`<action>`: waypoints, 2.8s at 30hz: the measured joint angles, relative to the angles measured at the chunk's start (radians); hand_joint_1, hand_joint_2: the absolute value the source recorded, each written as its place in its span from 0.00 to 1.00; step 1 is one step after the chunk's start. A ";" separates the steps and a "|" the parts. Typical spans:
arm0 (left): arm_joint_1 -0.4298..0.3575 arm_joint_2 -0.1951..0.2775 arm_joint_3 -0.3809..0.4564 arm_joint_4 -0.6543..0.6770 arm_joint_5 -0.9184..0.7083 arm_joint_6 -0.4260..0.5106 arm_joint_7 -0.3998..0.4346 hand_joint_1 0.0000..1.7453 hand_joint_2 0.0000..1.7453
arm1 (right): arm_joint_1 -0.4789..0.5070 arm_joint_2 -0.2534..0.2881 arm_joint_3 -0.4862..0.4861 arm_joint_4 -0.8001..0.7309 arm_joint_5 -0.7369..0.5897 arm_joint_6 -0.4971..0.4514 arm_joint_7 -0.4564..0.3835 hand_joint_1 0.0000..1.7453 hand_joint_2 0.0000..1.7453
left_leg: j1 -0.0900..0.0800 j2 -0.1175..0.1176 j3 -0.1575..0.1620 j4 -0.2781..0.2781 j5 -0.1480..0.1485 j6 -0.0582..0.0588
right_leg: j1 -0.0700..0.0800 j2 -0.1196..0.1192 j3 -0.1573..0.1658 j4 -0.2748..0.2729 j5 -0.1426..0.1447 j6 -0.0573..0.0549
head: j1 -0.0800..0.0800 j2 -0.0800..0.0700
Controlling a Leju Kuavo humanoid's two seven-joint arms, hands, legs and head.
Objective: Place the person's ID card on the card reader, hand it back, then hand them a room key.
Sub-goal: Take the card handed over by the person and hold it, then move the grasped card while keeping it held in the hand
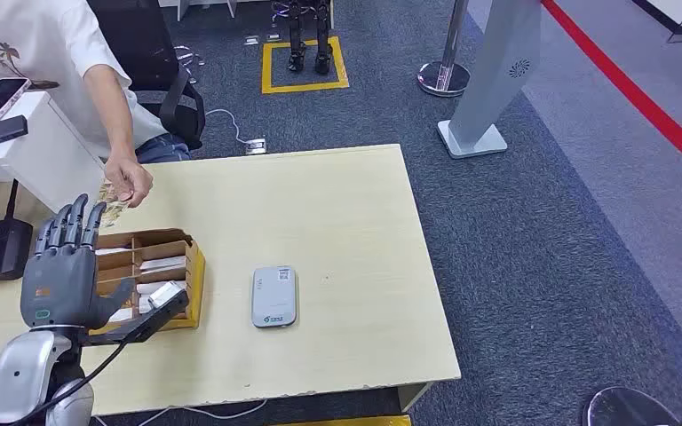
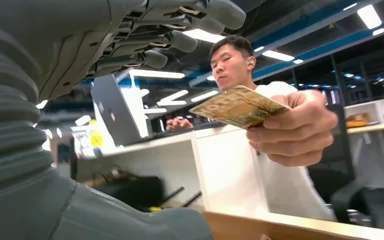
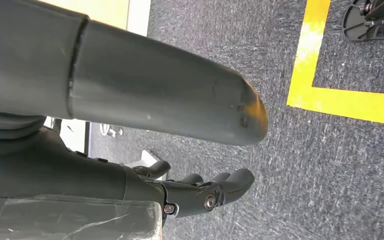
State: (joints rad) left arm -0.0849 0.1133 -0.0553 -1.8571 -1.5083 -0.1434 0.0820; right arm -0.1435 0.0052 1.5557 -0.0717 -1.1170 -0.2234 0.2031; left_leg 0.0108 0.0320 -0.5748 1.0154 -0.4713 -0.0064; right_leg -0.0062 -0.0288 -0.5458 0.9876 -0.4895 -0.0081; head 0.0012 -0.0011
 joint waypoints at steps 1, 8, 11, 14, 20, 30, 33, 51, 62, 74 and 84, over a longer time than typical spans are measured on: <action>-0.012 0.003 0.000 0.010 -0.004 -0.003 0.000 0.00 1.00 | 0.000 0.000 0.000 0.000 0.003 0.000 0.000 0.00 0.00 | 0.000 0.000 0.000 0.000 0.000 0.000 | 0.000 0.000 0.000 0.000 0.000 0.000 | 0.000 0.000; -0.136 0.020 -0.001 0.119 -0.031 -0.025 -0.004 0.00 1.00 | -0.003 0.002 0.000 -0.001 0.023 0.003 0.000 0.00 0.00 | 0.000 0.000 0.000 0.000 0.000 0.000 | 0.000 0.000 0.000 0.000 0.000 0.000 | 0.000 0.000; -0.160 0.020 -0.002 0.146 -0.033 -0.026 -0.004 0.00 1.00 | -0.003 0.003 0.000 -0.001 0.027 0.003 0.000 0.00 0.00 | 0.000 0.001 0.000 0.000 0.000 0.000 | 0.000 0.001 0.000 0.000 0.000 0.000 | 0.000 0.000; -0.175 0.019 -0.005 0.165 -0.035 -0.028 -0.005 0.00 1.00 | -0.004 0.003 0.000 -0.002 0.028 0.003 0.000 0.00 0.00 | 0.000 0.001 0.000 0.000 0.000 0.000 | 0.000 0.001 -0.001 0.000 0.000 0.000 | 0.000 0.000; -0.209 0.013 -0.025 0.209 -0.035 -0.032 -0.011 0.26 1.00 | -0.004 0.003 0.000 -0.002 0.037 0.009 0.003 0.00 0.00 | 0.000 0.001 0.000 0.000 0.000 0.000 | 0.000 0.001 -0.001 0.000 0.000 0.000 | 0.000 0.000; -0.241 0.003 -0.054 0.253 -0.045 -0.035 -0.011 1.00 1.00 | -0.006 0.004 0.000 -0.002 0.049 0.012 0.003 0.00 0.00 | 0.000 0.001 0.000 0.000 0.000 0.000 | 0.000 0.001 -0.001 0.000 0.000 0.000 | 0.000 0.000; -0.244 -0.001 -0.061 0.255 -0.047 -0.034 -0.011 1.00 1.00 | -0.006 0.005 0.000 -0.002 0.049 0.011 0.003 0.00 0.00 | 0.000 0.001 0.000 0.000 0.000 0.000 | 0.000 0.001 -0.001 0.000 0.000 0.000 | 0.000 0.000; -0.253 -0.024 -0.073 0.261 -0.043 -0.021 -0.010 1.00 1.00 | -0.006 0.006 0.000 -0.002 0.055 0.009 0.004 0.00 0.00 | 0.000 0.001 0.000 0.000 0.000 0.000 | 0.000 0.001 -0.001 0.000 0.000 0.000 | 0.000 0.000; -0.267 -0.081 -0.082 0.295 -0.019 0.013 -0.023 1.00 1.00 | -0.006 0.009 0.000 -0.002 0.065 0.009 0.002 0.00 0.00 | 0.000 0.001 0.000 0.001 0.000 0.000 | 0.000 0.001 -0.001 0.000 0.000 0.000 | 0.000 0.000; -0.272 -0.194 -0.143 0.374 0.020 0.077 -0.053 1.00 1.00 | -0.008 0.012 0.000 -0.003 0.067 0.006 -0.006 0.00 0.00 | 0.000 0.000 0.000 0.001 0.000 0.000 | 0.000 0.000 0.000 0.000 0.000 0.000 | 0.000 0.000; -0.218 -0.317 -0.268 0.479 0.069 0.165 -0.066 1.00 1.00 | -0.009 0.012 0.000 -0.003 0.050 0.000 -0.006 0.00 0.00 | -0.001 0.000 0.000 0.001 -0.001 0.001 | -0.001 0.000 0.000 -0.001 0.000 0.000 | 0.000 0.000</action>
State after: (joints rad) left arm -0.3031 -0.2033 -0.3235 -1.3778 -1.4396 0.0213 0.0161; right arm -0.1530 0.0172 1.5557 -0.0748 -1.0667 -0.2233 0.1968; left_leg 0.0101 0.0315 -0.5753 1.0165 -0.4723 -0.0053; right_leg -0.0068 -0.0289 -0.5460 0.9867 -0.4894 -0.0079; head 0.0014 -0.0011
